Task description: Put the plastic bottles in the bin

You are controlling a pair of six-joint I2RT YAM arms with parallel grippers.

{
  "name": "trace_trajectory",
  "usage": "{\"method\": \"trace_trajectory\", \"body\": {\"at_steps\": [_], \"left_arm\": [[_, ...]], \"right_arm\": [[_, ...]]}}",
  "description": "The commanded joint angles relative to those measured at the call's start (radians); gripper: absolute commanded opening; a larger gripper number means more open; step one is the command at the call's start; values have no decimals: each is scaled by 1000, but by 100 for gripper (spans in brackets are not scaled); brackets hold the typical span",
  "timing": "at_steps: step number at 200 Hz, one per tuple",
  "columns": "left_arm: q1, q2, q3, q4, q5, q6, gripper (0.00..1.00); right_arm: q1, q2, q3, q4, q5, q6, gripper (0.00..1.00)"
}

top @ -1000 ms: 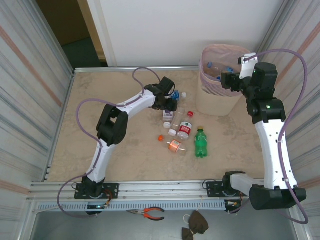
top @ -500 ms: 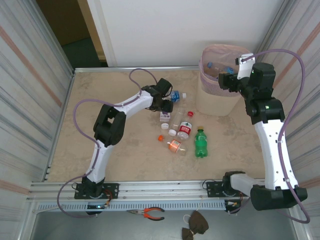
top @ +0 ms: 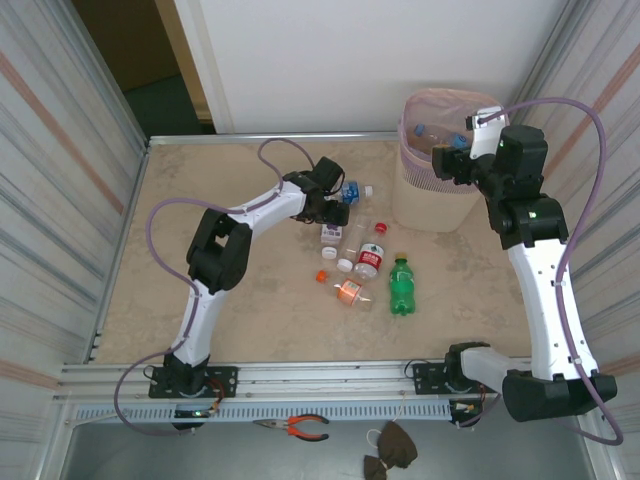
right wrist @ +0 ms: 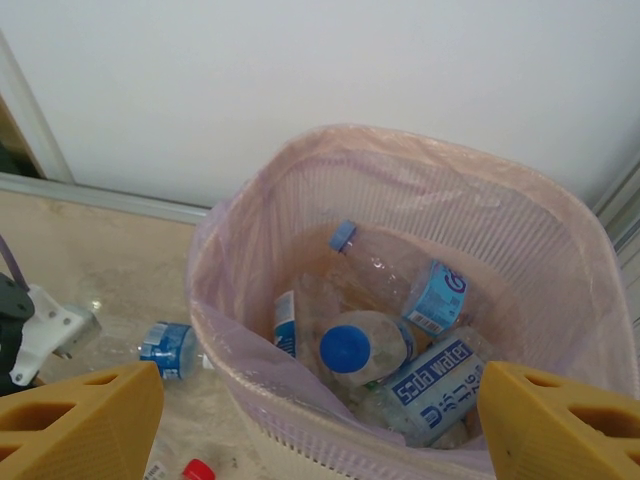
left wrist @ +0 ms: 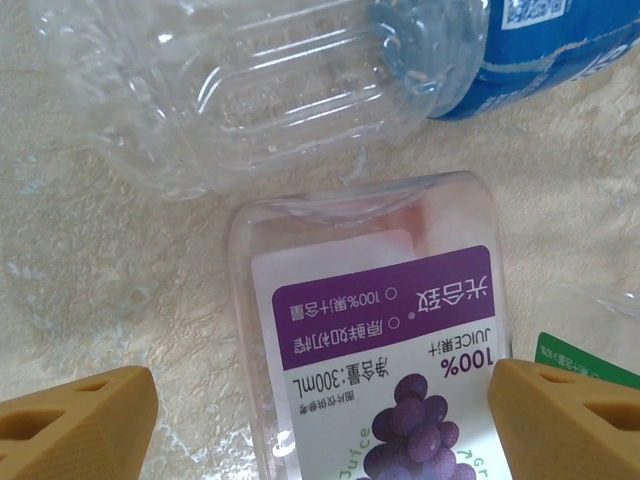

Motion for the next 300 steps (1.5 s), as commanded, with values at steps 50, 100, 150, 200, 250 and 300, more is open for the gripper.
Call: {"method": "trace_trajectory", "body": {"at_steps": [50,100,150,200,250,300], "left_arm": [[-9,-112,-60,37,17,-21,88],[-9,-103,-55,34,64,-3,88],[-9,-62,-55,0,82,11,89],[-8,-37,-59,-51,74,26,88],[-1,-69,-103,-61,53,47,82],[0,-87,-113,-68,72,70,78]], "right_arm": [[13,1,40,-4,10,9,81],[14,7,41,-3,6,8,81],[16,8,46,-2,-2,10,81],[19,9,52,-4,-1,12,81],[27,13,52,-3,-4,19,81],[33,16,47,0,-4,22,81]]}}
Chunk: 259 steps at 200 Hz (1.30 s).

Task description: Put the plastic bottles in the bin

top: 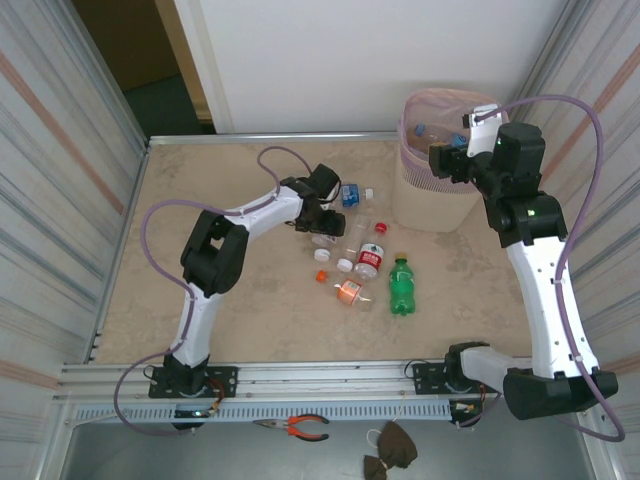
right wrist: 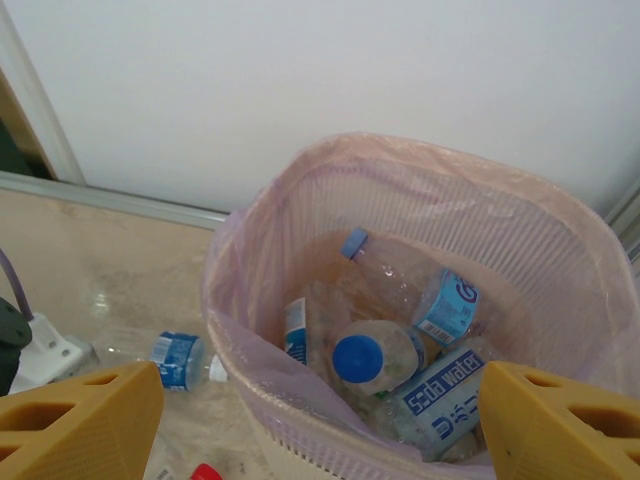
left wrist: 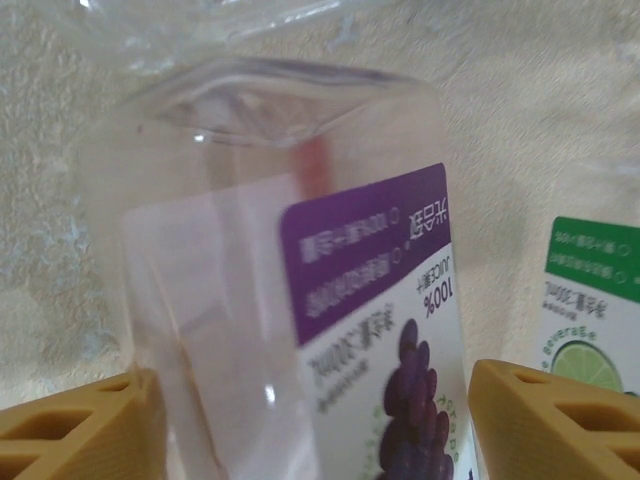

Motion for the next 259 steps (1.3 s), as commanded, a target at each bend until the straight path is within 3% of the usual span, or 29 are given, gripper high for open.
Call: {"method": "trace_trajectory", "body": {"at_steps": [1,22,60,91,146,259], "left_arm": [[2,-35,-10,-46,3,31,78],[-2,-43,-11,-55,-8,38,82],[-3,-38,-17,-62,-4,42,78],[-6,-39,-18,-84,-21,42,83],[-27,-58,-24,-112,-37,68,83],[-50,-78,-10,-173,-100,111,68]], "right_arm": [[11,3,31,-1,-3,22,81],[11,4,30,-1,-1,21,81],[13,6,27,-1,-3,22,81],[15,5,27,-1,-1,22,81],[18,3,30,-4,-1,23,82],[37,-2,41,-3,5,31,81]]}}
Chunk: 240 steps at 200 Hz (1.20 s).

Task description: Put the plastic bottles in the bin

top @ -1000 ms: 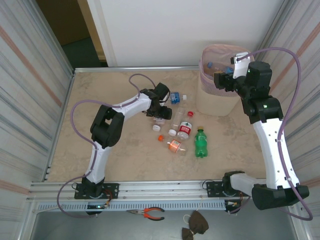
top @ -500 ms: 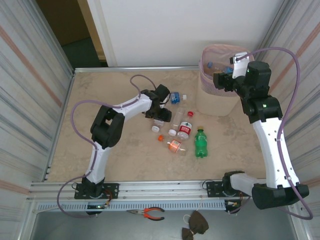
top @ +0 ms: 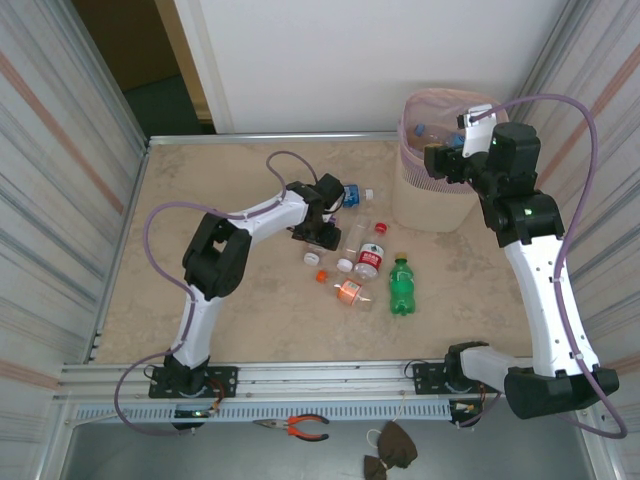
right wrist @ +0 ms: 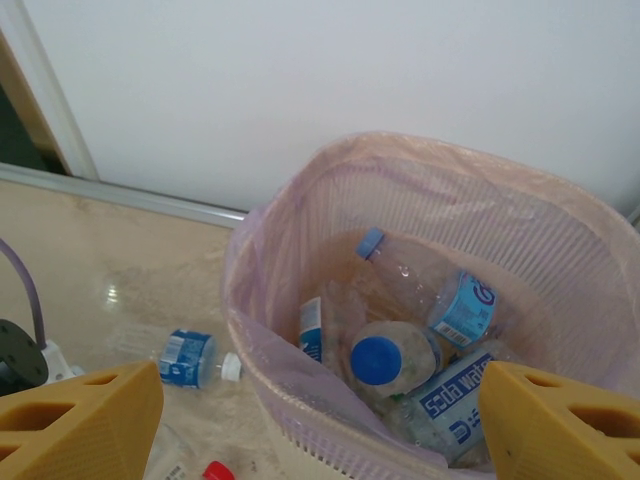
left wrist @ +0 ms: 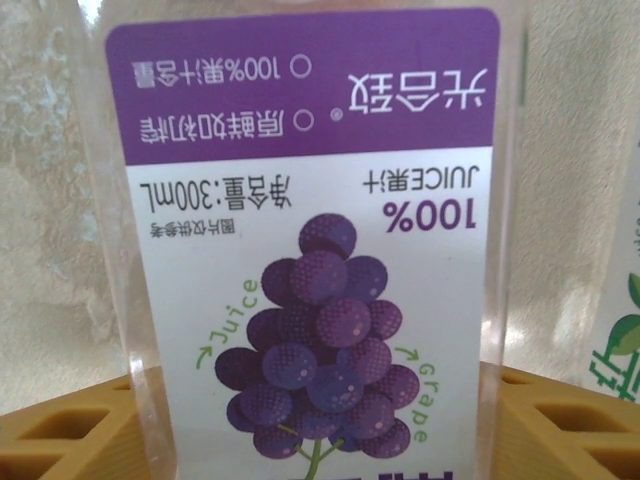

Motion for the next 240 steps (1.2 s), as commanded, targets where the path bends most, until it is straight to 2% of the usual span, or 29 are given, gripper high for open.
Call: {"method": "trace_trajectory", "body": {"at_steps": [1,46,136,193,240], "left_arm": [[-6,-79,4,-36,-28,22,67],[-5,-210,-16,14,-27,61,65],[-27,-547,-233,443,230,278,60],[-102,-609,-245,513,278,459,59],[-154,-628,-221,526,292,530,60]], "right_arm": [[12,-8,41,-2,4,27,81],[27,-14,51,-7,-46,103,81],[38,18,47,-29,-444,415,83],[42,74,61,-87,-527,457,86],[42,127,84,-180,-632,439,83]]}}
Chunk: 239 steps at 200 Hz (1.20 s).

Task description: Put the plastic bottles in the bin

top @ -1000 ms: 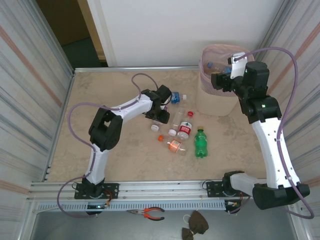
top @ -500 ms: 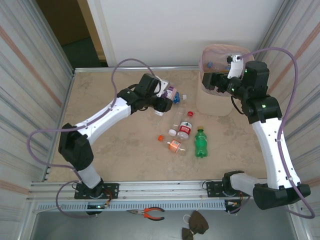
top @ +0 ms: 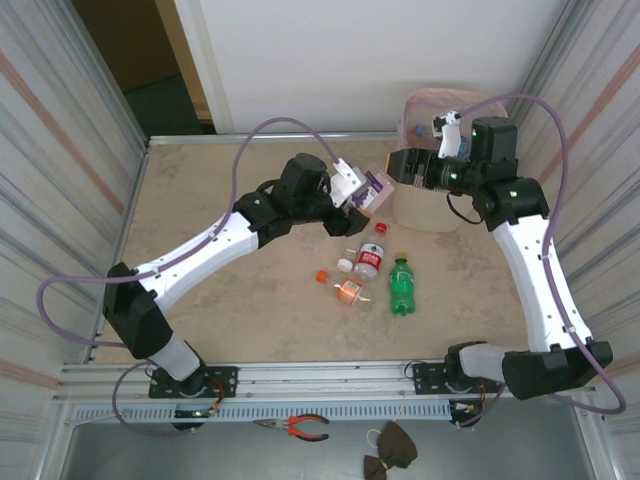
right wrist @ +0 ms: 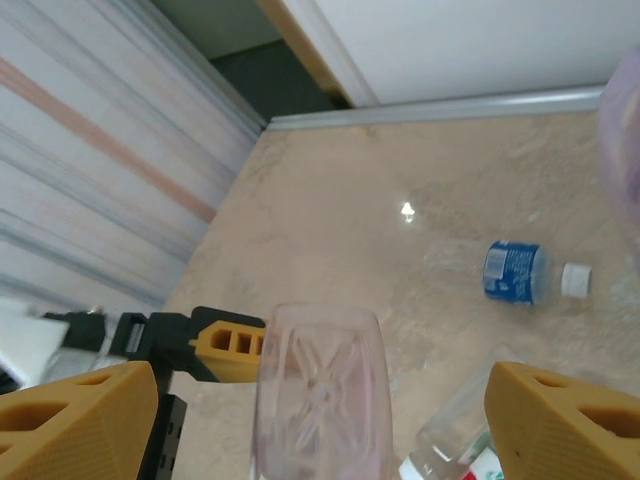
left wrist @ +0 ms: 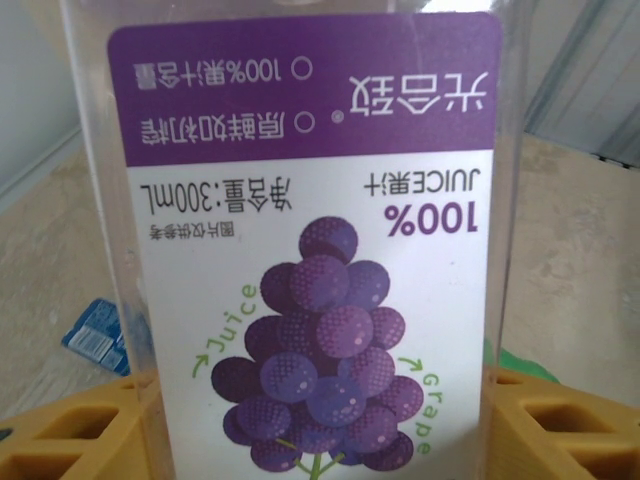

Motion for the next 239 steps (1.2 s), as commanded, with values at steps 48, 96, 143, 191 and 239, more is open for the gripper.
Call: {"method": "trace_trajectory", "body": {"at_steps": [48,96,143,191,239], "left_arm": [[-41,-51,29,54,-28,90,63],[-43,-55,47,57,-41,90,63],[-44,-62,40,74,-41,84,64],[-44,-84,25,83,-55,79,67],[-44,-131,-6,95,-60,75,82]], "right_arm": [[10,15,34,-120,-112,-15,75],[13,22,43,-154,-121,-31,67],[24,15,38,-130,-134,-42,57],[29,2,38,-110,-97,-44,45],[24,-21,40,-39,-59,-23,39]]}}
